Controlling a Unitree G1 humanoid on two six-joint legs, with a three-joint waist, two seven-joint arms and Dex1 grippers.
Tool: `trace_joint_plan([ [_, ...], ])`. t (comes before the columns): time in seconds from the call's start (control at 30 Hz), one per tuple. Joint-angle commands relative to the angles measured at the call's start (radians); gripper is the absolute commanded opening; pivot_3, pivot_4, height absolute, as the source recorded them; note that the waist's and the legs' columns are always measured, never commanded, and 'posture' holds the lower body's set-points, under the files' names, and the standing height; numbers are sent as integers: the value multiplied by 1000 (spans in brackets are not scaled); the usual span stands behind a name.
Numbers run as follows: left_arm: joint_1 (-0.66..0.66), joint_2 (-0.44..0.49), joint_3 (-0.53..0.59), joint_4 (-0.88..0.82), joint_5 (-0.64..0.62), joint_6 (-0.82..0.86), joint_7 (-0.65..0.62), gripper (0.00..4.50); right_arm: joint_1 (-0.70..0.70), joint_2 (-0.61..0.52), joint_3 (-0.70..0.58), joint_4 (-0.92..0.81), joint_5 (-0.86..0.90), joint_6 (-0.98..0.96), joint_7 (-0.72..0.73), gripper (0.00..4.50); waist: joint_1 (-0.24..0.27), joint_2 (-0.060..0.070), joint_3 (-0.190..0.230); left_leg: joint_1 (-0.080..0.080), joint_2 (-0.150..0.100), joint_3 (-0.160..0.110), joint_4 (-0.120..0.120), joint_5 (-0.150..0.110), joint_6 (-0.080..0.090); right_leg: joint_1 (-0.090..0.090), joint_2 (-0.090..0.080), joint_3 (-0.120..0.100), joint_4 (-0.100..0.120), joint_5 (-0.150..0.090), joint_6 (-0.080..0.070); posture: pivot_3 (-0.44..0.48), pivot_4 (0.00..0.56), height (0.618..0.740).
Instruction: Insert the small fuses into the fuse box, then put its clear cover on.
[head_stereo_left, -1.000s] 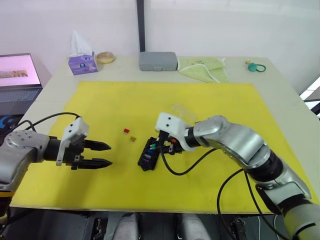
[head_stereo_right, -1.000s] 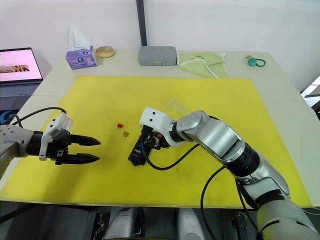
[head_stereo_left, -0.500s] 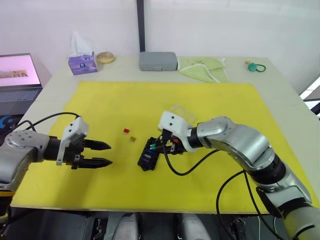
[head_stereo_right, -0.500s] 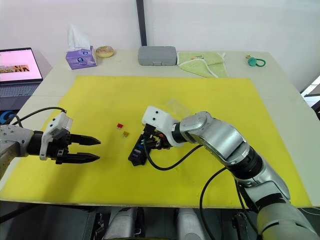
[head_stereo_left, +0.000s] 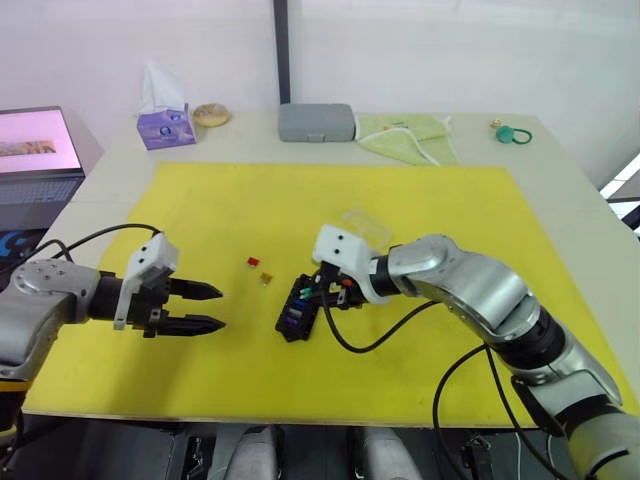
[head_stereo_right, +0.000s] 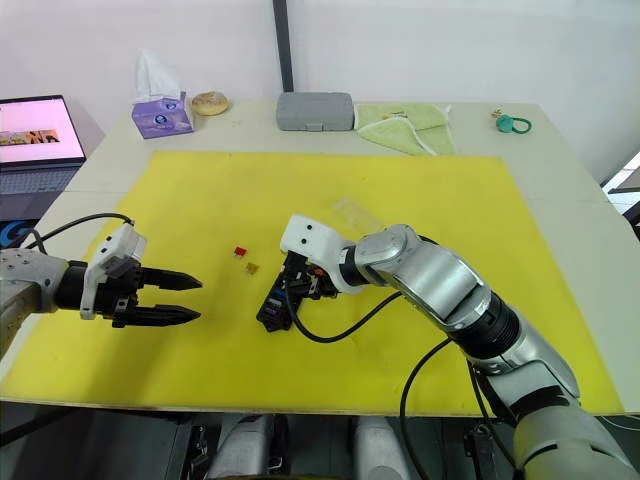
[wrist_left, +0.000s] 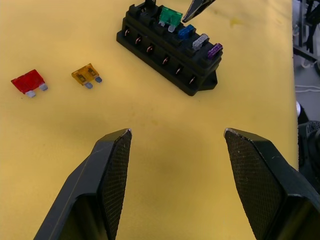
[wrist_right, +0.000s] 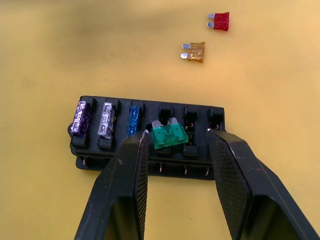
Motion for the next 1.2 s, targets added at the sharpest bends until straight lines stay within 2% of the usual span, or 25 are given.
trace_joint_plan([
  [0.03, -7, 0, 15, -7, -6, -9, 4, 3119, 2, 13, 3, -5, -9, -16, 3, 1926, 0, 0, 0, 0, 0, 0, 0, 0, 0, 0, 0, 0, 0, 0, 0, 0, 150, 737],
  [0.27, -6, -2, 15, -6, -4, -10, 6, 3119, 7, 16, 14, 9, -17, -23, 9, 1926, 0, 0, 0, 0, 0, 0, 0, 0, 0, 0, 0, 0, 0, 0, 0, 0, 150, 737],
  [0.3, -6, -2, 15, -6, -4, -10, 6, 3119, 8, 15, 14, 10, -18, -25, 10, 1373, 0, 0, 0, 0, 0, 0, 0, 0, 0, 0, 0, 0, 0, 0, 0, 0, 150, 737],
  [0.4, -2, -2, 17, -6, -4, -11, 7, 3119, 9, 15, 11, 9, -18, -24, 12, 255, 0, 0, 0, 0, 0, 0, 0, 0, 0, 0, 0, 0, 0, 0, 0, 0, 150, 737],
  [0.77, 7, -6, 19, -5, -4, -15, 14, 3119, -4, 1, -47, -42, 9, 9, 18, 236, 1, 0, 0, 0, 0, 0, 0, 0, 0, 0, 0, 0, 0, 0, 0, 0, 150, 737],
  [1.07, -1, -12, 9, 4, 2, -19, 11, 3119, -29, 12, -211, -91, 112, 107, 23, 236, 1, 0, 0, 0, 0, 0, 0, 0, 0, 0, 0, 0, 0, 0, 0, 0, 150, 737],
  [1.17, -7, -14, 5, 4, 1, -19, 7, 3119, 11, -74, -266, -120, 155, 106, 76, 236, 3, 0, 0, 0, 0, 0, 0, 0, 0, 0, 0, 0, 0, 0, 0, 0, 150, 737],
  [1.2, -9, -12, 3, 5, 1, -20, 2, 3119, 44, -141, -269, -142, 164, 75, 124, 236, 8, 0, 0, 0, 0, 0, 0, 0, 0, 0, 0, 0, 0, 0, 0, 0, 150, 737],
])
